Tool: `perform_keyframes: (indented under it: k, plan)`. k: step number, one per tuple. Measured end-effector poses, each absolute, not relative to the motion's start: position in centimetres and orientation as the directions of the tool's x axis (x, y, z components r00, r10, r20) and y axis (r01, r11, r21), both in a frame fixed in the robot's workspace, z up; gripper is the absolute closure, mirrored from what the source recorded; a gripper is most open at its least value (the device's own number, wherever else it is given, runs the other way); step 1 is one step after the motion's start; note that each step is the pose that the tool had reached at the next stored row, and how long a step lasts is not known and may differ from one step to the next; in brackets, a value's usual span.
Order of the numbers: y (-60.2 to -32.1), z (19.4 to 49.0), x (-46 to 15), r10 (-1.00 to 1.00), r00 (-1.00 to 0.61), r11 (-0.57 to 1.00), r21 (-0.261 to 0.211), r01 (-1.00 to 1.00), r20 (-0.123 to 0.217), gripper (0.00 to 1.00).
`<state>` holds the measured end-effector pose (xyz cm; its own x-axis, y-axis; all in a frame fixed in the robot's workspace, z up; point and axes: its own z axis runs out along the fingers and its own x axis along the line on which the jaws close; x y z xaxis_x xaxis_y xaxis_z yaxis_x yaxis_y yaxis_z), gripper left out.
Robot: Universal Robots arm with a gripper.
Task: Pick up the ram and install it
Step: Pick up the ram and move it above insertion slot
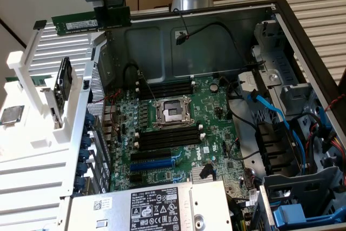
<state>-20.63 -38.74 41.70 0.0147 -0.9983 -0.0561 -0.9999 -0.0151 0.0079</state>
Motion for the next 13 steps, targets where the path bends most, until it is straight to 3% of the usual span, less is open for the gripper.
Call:
perform_keyframes:
  k: [13]
  plan:
    - [-38.7, 41.0, -15.4, -0.999, 0.015, -0.015, 0.007, -1.000, -0.036, 0.86]
